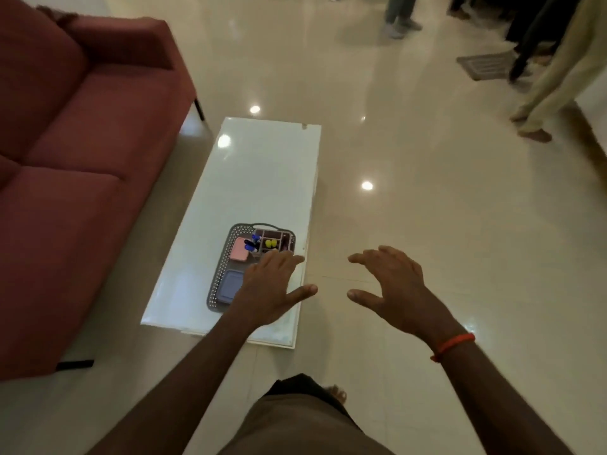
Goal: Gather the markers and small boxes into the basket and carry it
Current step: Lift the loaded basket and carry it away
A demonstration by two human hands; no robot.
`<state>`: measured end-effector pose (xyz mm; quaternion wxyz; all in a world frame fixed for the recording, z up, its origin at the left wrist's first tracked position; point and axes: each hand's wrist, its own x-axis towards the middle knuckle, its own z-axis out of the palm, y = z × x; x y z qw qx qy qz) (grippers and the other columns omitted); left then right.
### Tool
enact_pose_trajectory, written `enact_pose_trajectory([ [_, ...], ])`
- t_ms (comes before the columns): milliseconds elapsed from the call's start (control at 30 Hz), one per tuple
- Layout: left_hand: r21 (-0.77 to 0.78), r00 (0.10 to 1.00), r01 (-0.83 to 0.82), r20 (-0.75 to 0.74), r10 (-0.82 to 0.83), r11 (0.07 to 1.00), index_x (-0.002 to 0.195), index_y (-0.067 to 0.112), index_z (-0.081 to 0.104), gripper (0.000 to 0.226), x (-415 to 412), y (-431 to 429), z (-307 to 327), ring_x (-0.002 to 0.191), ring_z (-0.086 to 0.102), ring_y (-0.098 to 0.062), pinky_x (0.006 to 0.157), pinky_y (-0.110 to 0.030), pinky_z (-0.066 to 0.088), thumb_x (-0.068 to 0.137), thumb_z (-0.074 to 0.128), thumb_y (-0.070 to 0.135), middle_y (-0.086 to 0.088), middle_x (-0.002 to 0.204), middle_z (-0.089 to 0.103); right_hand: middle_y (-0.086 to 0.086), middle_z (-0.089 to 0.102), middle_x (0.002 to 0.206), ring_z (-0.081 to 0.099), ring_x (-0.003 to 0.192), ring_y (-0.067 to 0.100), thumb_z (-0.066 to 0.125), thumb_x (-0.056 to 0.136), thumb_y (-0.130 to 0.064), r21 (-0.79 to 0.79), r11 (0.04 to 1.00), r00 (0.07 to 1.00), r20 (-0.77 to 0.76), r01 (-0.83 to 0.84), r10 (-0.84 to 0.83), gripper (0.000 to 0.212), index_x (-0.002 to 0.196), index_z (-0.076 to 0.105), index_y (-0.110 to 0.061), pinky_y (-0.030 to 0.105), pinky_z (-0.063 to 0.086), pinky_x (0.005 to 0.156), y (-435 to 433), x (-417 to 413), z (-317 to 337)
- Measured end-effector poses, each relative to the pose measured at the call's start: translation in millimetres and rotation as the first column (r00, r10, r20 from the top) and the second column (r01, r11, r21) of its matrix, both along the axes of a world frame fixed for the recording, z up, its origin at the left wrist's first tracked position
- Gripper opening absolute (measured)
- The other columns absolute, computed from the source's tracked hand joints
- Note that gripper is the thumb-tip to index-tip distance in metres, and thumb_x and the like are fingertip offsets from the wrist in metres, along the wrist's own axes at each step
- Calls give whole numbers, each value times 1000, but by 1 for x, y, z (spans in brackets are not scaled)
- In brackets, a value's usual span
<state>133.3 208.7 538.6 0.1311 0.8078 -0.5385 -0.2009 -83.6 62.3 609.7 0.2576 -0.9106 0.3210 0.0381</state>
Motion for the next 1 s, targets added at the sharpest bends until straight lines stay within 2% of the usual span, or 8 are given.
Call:
enact_pose_trajectory([
  [133, -19, 988, -152, -5, 152, 988, 139, 32, 48, 90, -2, -22, 5, 140, 37, -16, 109, -52, 39, 79, 19, 93, 8, 147, 47, -15, 44, 149, 19, 150, 16, 63, 90, -54, 20, 995, 994, 35, -102, 101, 60, 143, 41, -41, 39, 16, 118, -52, 24, -2],
  [267, 24, 954, -301, 1, 301, 953, 139, 30, 49, 92, -10, -38, 3, 138, 38, -15, 106, -52, 41, 78, 18, 92, 8, 144, 48, -13, 47, 149, 24, 149, 19, 65, 89, -54, 18, 971, 970, 50, -240, 239, 59, 142, 44, -40, 41, 21, 117, -105, 56, -16],
  [400, 77, 876, -481, 3, 483, 873, 140, 33, 48, 86, -19, -54, -20, 139, 39, -15, 107, -54, 40, 82, 24, 91, 9, 147, 49, -14, 48, 148, 25, 148, 19, 65, 88, -54, 53, 911, 912, 54, -408, 406, 59, 142, 45, -41, 43, 22, 116, -159, 92, -32],
  [533, 126, 767, -634, -22, 641, 763, 143, 34, 46, 83, -40, -73, -19, 141, 38, -18, 108, -50, 39, 83, 28, 88, 8, 151, 46, -14, 48, 148, 24, 149, 19, 65, 88, -55, 90, 826, 831, 42, -557, 555, 59, 142, 45, -40, 43, 22, 117, -205, 117, -37],
  [700, 160, 542, -827, -29, 840, 539, 142, 38, 44, 73, -57, -99, -23, 141, 37, -14, 106, -47, 39, 86, 33, 83, 13, 150, 45, -13, 46, 150, 23, 149, 21, 66, 89, -53, 135, 665, 673, 15, -734, 740, 59, 142, 46, -38, 46, 22, 117, -254, 181, -49],
  [867, 193, 277, -938, -78, 958, 287, 142, 35, 46, 93, -57, -107, -40, 142, 38, -17, 107, -48, 37, 75, 21, 94, 12, 150, 47, -10, 50, 146, 26, 147, 21, 68, 89, -48, 219, 564, 587, 51, -796, 808, 55, 139, 49, -37, 48, 28, 117, -270, 237, -72],
  [933, 241, 171, -952, -98, 980, 190, 143, 35, 46, 84, -47, -112, -58, 142, 39, -18, 107, -48, 37, 80, 31, 89, 10, 151, 47, -9, 50, 146, 26, 146, 21, 69, 89, -48, 253, 519, 541, 23, -816, 841, 55, 139, 49, -38, 49, 29, 117, -277, 267, -89],
  [1000, 312, 81, -943, -121, 989, 115, 141, 35, 47, 80, -35, -112, -77, 140, 42, -19, 106, -49, 38, 82, 36, 87, 10, 151, 49, -9, 50, 146, 26, 146, 21, 69, 88, -47, 306, 505, 533, 12, -807, 846, 56, 139, 49, -37, 49, 30, 117, -282, 294, -105],
])
